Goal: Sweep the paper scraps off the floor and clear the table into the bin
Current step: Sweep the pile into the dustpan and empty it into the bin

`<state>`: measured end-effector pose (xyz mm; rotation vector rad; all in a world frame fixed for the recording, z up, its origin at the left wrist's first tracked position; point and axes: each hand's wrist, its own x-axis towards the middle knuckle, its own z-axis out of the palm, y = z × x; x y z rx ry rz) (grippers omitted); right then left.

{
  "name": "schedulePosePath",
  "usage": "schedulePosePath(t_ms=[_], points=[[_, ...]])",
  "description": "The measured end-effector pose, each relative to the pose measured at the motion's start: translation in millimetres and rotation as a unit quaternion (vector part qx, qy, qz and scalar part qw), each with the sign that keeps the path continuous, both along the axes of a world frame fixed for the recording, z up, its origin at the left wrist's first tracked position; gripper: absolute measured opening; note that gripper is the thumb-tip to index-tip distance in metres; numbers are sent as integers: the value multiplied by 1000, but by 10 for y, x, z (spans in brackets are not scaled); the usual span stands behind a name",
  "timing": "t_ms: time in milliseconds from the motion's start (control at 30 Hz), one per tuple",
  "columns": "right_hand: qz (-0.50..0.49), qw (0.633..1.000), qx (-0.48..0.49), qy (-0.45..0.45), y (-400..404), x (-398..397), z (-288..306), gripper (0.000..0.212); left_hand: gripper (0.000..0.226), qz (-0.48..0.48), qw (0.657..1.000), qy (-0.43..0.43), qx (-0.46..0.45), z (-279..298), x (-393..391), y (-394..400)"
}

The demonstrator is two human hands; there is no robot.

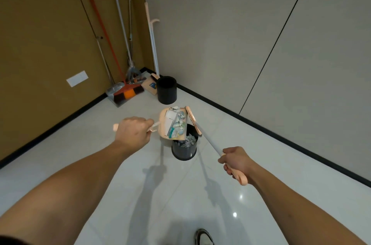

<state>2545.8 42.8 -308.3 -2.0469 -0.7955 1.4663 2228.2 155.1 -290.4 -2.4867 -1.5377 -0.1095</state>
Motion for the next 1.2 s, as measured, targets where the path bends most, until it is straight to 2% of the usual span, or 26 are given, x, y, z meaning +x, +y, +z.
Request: schedulePosePath(t_ms=[300,700,900,1000,1100,1200], points=[[11,1000,-5,4,-13,305,-52,54,7,-39,998,47,-10,97,267,68],[20,1000,-9,-11,-70,417,-29,42,13,-29,995,92,-14,126,321,64],[26,999,-11,-29,-93,448,-45,55,21,-35,993,109,-8,132,344,47],[23,999,-13,-29,-113,480,-73,53,20,-40,994,104,-7,132,365,56],[15,1000,-19,-19,-113,501,-64,36,19,-36,994,100,-2,121,376,57],[6,1000,-17,-10,-109,512,-63,33,19,-40,994,103,4,109,366,55]])
